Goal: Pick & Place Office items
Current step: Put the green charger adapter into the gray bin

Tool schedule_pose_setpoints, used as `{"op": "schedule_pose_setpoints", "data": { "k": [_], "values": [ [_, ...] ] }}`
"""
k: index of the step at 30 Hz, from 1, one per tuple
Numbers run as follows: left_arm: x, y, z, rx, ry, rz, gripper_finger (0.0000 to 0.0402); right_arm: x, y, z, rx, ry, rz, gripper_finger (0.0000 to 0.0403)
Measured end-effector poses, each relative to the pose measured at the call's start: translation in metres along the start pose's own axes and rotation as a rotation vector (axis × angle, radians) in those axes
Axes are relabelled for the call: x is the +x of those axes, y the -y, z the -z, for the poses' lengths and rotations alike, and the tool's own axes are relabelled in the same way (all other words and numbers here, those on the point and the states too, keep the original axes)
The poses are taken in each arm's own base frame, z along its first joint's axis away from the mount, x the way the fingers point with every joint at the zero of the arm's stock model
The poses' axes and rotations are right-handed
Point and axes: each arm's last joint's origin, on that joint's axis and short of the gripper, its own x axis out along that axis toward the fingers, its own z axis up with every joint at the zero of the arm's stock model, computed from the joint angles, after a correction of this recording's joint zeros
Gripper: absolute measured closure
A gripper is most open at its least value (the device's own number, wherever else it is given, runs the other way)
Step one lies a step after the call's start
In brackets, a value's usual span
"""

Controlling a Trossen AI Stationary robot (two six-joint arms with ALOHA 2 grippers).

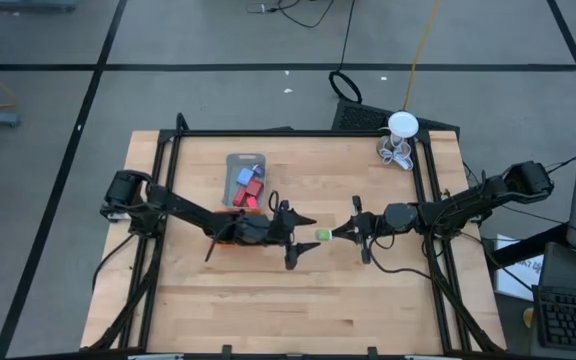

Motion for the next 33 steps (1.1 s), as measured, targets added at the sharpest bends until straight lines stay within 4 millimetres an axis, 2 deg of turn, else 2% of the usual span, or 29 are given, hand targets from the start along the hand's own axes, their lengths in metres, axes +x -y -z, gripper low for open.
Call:
{"op": "schedule_pose_setpoints", "data": {
  "k": [7,16,21,29,33],
  "values": [
    [0.025,0.006,0.010,0.056,-0.027,0.028,0.0099,0.000,0.000,0.000,0.000,0.001,0.000,0.0403],
    [0.026,0.006,0.000,0.102,0.003,0.033,0.0120,0.000,0.000,0.000,-0.002,-0.007,0.000,0.0403],
    [0.027,0.001,0.001,0.073,-0.013,0.020,0.0162,0.000,0.000,0.000,-0.007,-0.005,0.000,0.0403],
    [0.027,-0.001,0.001,0.013,-0.018,0.017,0.0271,0.000,0.000,0.001,-0.003,-0.006,-0.001,0.0403],
    [0.026,-0.001,-0.001,0.003,-0.017,0.016,0.0272,0.000,0.000,0.001,0.049,-0.006,-0.001,0.0386]
  ]
}}
